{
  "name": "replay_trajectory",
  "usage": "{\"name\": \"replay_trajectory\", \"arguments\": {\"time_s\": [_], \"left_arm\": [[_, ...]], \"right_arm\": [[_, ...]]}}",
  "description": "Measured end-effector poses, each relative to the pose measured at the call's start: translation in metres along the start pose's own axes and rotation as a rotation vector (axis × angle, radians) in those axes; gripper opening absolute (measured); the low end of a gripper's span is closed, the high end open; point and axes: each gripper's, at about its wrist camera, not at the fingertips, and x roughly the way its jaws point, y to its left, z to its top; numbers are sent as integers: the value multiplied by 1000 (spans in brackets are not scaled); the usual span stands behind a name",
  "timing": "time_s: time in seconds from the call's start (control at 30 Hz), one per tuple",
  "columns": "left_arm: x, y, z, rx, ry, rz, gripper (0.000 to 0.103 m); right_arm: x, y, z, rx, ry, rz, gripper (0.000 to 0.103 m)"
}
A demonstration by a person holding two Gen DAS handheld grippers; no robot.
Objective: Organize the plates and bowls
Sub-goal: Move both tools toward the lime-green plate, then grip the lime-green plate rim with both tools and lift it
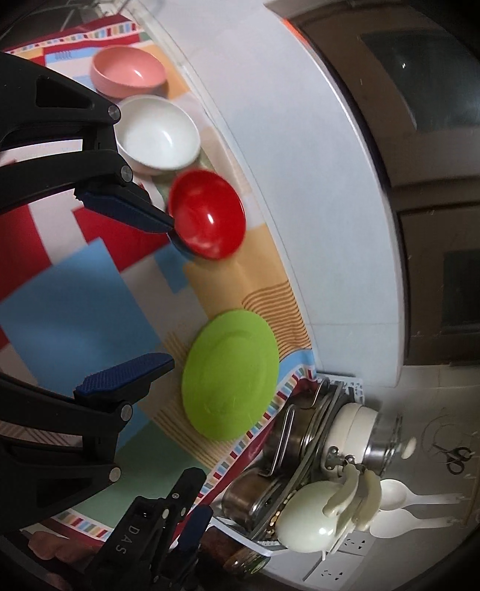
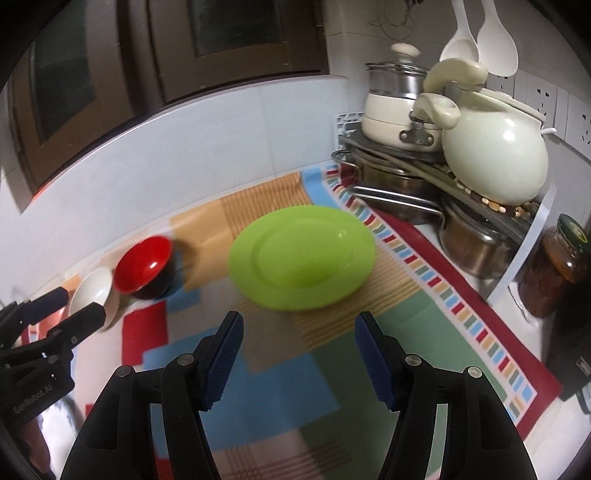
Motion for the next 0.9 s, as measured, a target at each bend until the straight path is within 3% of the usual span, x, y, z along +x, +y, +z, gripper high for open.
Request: {"name": "replay_trajectory", "arguments": {"time_s": [0.43,0.9], "left_arm": [[91,-35,55,21,32,21,67],[195,-57,71,35,108,3,67]], "right_arm": [[85,-52,45,78,24,-36,64],[183,-83,57,133,125,-85,64]]}}
